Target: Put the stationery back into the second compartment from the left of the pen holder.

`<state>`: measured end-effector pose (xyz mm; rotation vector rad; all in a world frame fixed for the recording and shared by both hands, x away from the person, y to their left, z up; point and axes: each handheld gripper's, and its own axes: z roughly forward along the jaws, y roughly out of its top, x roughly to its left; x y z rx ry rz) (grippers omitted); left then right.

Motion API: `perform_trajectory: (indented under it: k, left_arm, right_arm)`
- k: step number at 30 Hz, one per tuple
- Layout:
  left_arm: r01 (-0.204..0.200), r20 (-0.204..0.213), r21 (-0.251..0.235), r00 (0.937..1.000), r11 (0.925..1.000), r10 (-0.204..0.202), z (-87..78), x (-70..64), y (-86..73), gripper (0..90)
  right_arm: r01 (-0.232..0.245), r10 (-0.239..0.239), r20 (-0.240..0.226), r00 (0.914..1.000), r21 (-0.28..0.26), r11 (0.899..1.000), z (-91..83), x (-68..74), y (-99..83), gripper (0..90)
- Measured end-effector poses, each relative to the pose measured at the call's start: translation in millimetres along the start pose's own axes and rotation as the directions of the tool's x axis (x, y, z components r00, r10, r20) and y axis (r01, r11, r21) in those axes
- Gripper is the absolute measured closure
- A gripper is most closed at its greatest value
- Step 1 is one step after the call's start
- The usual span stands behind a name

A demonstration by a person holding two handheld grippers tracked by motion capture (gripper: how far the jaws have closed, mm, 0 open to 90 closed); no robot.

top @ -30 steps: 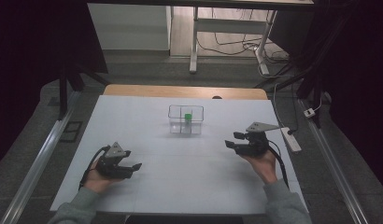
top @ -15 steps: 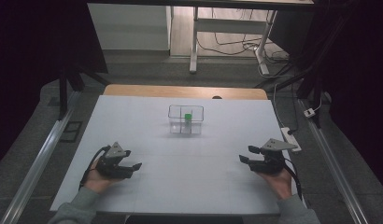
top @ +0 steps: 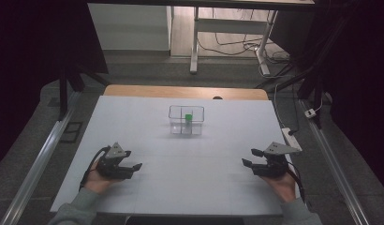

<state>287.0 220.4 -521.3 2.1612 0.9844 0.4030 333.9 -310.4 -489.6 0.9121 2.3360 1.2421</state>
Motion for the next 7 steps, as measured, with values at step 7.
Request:
perform_trajectory:
  k: [7]
  left_arm:
    - [-0.001,-0.001,-0.002,1.0000,1.0000,0.001,0.1,-0.4,0.2,30.2]
  right_arm:
    - [0.011,-0.011,0.013,0.9998,0.015,1.000,-0.2,-0.1,-0.7,38.2]
